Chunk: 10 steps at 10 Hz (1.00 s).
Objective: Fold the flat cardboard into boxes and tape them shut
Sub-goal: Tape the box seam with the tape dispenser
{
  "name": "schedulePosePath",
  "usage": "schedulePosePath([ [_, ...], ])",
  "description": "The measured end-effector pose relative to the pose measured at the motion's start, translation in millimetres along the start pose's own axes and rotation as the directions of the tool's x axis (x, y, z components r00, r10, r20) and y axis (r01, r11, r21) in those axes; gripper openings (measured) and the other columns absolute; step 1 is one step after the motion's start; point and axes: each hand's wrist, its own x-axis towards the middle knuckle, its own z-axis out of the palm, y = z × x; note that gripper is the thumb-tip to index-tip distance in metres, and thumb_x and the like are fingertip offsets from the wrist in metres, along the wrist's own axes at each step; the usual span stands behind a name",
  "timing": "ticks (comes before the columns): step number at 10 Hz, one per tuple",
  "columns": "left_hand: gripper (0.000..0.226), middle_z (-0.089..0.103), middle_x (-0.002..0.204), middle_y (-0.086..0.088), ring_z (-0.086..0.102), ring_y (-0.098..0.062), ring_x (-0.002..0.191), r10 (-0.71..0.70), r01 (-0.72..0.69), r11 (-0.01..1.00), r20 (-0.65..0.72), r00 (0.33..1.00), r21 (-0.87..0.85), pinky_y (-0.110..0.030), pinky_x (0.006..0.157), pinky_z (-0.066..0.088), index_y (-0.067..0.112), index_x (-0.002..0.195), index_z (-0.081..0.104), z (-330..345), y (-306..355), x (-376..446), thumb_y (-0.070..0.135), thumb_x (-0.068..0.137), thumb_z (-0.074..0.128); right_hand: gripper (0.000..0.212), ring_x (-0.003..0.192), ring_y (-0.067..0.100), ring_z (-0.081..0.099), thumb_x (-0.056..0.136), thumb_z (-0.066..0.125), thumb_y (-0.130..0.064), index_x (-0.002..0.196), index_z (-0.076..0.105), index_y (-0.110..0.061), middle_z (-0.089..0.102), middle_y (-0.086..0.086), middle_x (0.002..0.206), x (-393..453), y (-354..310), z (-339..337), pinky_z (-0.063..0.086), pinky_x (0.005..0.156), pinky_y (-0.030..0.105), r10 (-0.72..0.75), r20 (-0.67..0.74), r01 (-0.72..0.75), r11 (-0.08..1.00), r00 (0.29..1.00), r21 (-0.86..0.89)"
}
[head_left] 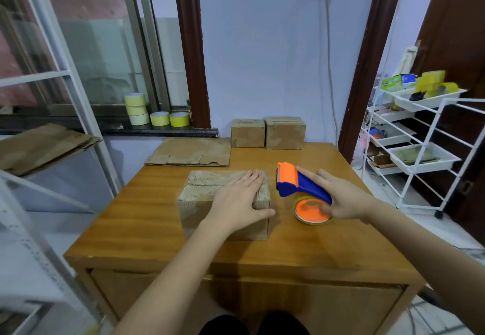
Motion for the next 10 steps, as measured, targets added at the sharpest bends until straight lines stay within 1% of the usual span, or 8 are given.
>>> schedulePosePath([
  [1, 0.089, 0.008, 0.16, 0.006, 0.008, -0.007, 0.146, 0.009, -0.009, 1.0, -0.01, 1.0, 0.01, -0.026, 0.117, 0.009, 0.023, 0.153, 0.01, -1, 0, -1, 0.07, 0.086, 0.044, 0.104, 0.069, 0.008, 0.047, 0.079, 0.067, -0.014, 0.145, -0.008, -0.046, 0.036, -0.015, 0.095, 0, 4, 0, 0.036, 0.06, 0.018, 0.005, -0.001, -0.005, 1.0, 1.0, 0.0],
  [4, 0.087, 0.007, 0.16, 0.007, 0.006, -0.006, 0.146, 0.019, -0.019, 1.0, -0.016, 1.0, -0.002, -0.025, 0.116, 0.009, 0.024, 0.153, 0.01, -3, 0, -2, 0.068, 0.087, 0.045, 0.102, 0.074, 0.007, 0.046, 0.082, 0.065, -0.014, 0.145, -0.008, -0.045, 0.032, -0.02, 0.097, -5, 15, -4, 0.038, 0.063, 0.02, -0.029, -0.02, 0.028, 0.998, 0.999, -0.053],
  [5, 0.086, 0.006, 0.16, 0.008, 0.006, -0.005, 0.146, 0.023, -0.023, 1.0, -0.015, 1.0, -0.001, -0.024, 0.116, 0.009, 0.024, 0.153, 0.01, -3, 2, -3, 0.068, 0.087, 0.044, 0.104, 0.075, 0.008, 0.048, 0.082, 0.065, -0.015, 0.145, -0.01, -0.049, 0.032, -0.023, 0.101, -8, 18, -3, 0.044, 0.065, 0.025, -0.033, -0.012, 0.033, 0.999, 0.999, -0.041],
  [6, 0.086, 0.006, 0.16, 0.009, 0.006, -0.005, 0.146, 0.029, -0.029, 1.0, -0.028, 0.999, -0.002, -0.024, 0.116, 0.009, 0.025, 0.153, 0.01, -3, 2, -4, 0.068, 0.088, 0.043, 0.106, 0.075, 0.01, 0.05, 0.081, 0.065, -0.015, 0.144, -0.011, -0.053, 0.031, -0.026, 0.103, -9, 22, -1, 0.046, 0.065, 0.027, -0.031, -0.009, 0.031, 0.999, 0.999, -0.009],
  [7, 0.085, 0.005, 0.16, 0.009, 0.005, -0.004, 0.146, 0.03, -0.03, 1.0, -0.029, 0.999, 0.007, -0.024, 0.116, 0.008, 0.025, 0.153, 0.009, -3, 2, -5, 0.068, 0.088, 0.042, 0.104, 0.076, 0.008, 0.048, 0.082, 0.065, -0.017, 0.143, -0.012, -0.051, 0.031, -0.025, 0.1, -10, 24, -3, 0.035, 0.068, 0.018, -0.038, -0.023, 0.036, 0.997, 0.999, -0.065],
  [8, 0.084, 0.005, 0.16, 0.008, 0.005, -0.005, 0.146, 0.032, -0.032, 0.999, -0.031, 0.999, 0.017, -0.025, 0.116, 0.009, 0.024, 0.153, 0.008, -3, 3, -6, 0.067, 0.089, 0.041, 0.105, 0.079, 0.007, 0.047, 0.081, 0.064, -0.019, 0.141, -0.016, -0.053, 0.031, -0.023, 0.1, -12, 27, -7, 0.033, 0.072, 0.019, -0.049, -0.029, 0.046, 0.993, 0.998, -0.107],
  [9, 0.084, 0.005, 0.16, 0.009, 0.005, -0.005, 0.146, 0.038, -0.038, 0.999, -0.03, 0.999, 0.013, -0.025, 0.116, 0.01, 0.025, 0.153, 0.008, -5, 3, -6, 0.067, 0.089, 0.041, 0.106, 0.078, 0.007, 0.047, 0.08, 0.063, -0.021, 0.14, -0.017, -0.056, 0.034, -0.017, 0.101, -15, 30, -14, 0.032, 0.07, 0.018, -0.043, -0.019, 0.041, 0.993, 0.999, -0.114],
  [10, 0.084, 0.005, 0.16, 0.008, 0.005, -0.005, 0.146, 0.038, -0.038, 0.999, -0.025, 0.999, 0.011, -0.025, 0.117, 0.01, 0.024, 0.153, 0.008, -4, 4, -6, 0.067, 0.089, 0.041, 0.103, 0.077, 0.009, 0.049, 0.08, 0.06, -0.021, 0.14, -0.015, -0.058, 0.034, -0.018, 0.101, -17, 30, -11, 0.036, 0.07, 0.021, -0.024, -0.01, 0.023, 0.997, 1.0, -0.069],
])
